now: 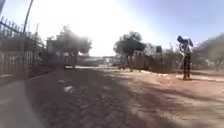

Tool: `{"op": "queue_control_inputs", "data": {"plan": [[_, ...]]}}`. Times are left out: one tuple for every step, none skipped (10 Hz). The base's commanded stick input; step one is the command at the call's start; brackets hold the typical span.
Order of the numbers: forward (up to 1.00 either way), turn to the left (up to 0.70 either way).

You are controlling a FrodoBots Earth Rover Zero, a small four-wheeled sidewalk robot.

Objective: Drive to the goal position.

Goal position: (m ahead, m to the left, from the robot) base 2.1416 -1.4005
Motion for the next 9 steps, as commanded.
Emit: {"op": "queue_control_inputs", "data": {"plan": [[0.00,-0.45],[0.00,-0.45],[0.00,-0.45],[0.00,-0.45],[0.00,-0.45],[0.00,-0.45],[0.00,-0.45],[0.00,-0.45],[0.00,0.00]]}}
